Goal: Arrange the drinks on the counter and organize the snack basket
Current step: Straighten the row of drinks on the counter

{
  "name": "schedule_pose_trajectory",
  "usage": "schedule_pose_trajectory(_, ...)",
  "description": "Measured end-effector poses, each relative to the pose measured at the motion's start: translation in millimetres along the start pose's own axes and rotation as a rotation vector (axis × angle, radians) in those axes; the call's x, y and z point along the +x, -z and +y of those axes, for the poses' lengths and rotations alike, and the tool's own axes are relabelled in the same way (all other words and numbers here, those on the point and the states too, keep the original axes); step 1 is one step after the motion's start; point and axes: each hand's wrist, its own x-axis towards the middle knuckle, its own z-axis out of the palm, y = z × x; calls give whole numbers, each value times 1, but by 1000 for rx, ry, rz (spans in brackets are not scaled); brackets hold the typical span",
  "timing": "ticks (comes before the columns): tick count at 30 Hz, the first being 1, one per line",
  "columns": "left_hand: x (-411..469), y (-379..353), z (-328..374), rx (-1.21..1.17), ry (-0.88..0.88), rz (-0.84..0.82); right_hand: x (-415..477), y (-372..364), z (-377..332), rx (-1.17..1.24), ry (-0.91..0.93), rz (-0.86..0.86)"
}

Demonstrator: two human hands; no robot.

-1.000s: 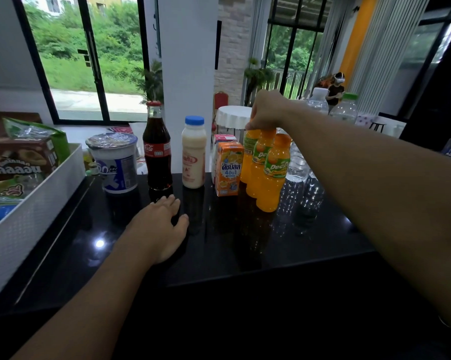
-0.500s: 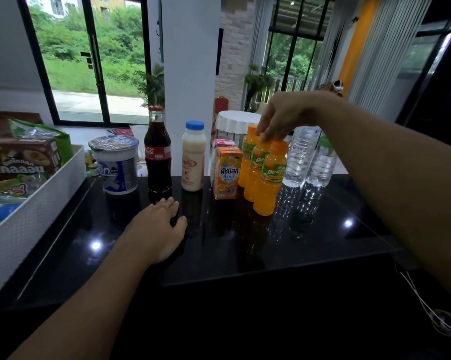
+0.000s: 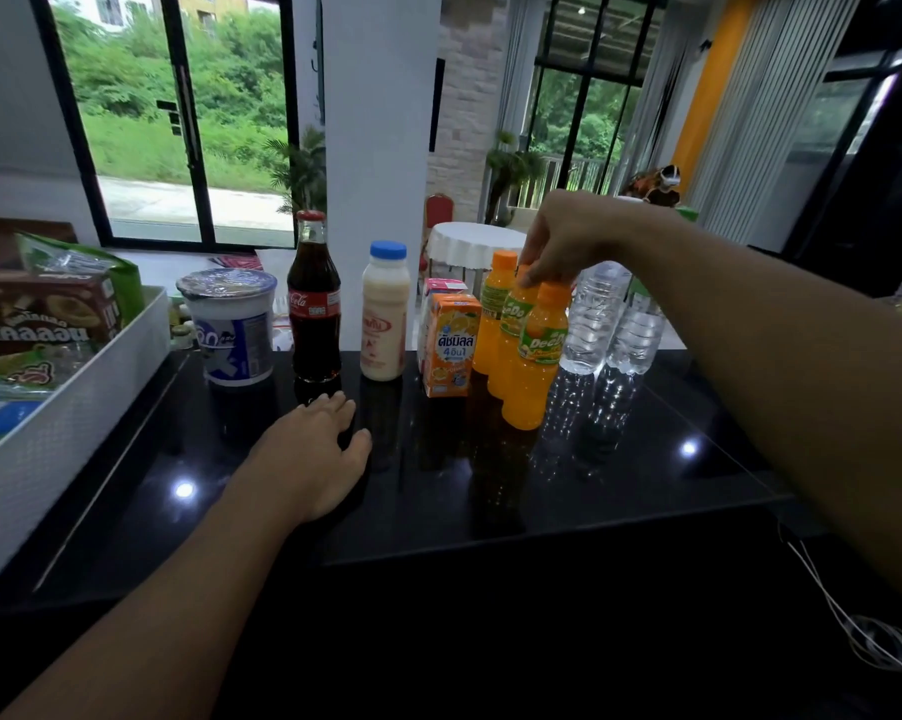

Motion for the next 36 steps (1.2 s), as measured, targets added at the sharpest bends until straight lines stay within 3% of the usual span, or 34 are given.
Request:
schedule_pose_trajectory(4,0,-1,-1,-5,11,-6,2,-4,-3,-121,-28,64)
schedule_pose_trajectory(12,1,-1,-2,-1,8,5,-1,-6,-5,-91,4,93)
schedule_pose_trajectory(22,-1,0,-1,-4,3,-1,2,-20,-8,-223,-15,247)
schedule_pose_trajectory(31,-3,1,0,-8,4,6,-16,-15,-6,-16,-82,286)
schedule_pose_trajectory(33,-3,1,0,-9,8,6,-27,-9,-5,109,-83,232)
schedule_pose_trajectory(36,-3,1,0,-11,10,6,-45,-6,-1,178,-39,18)
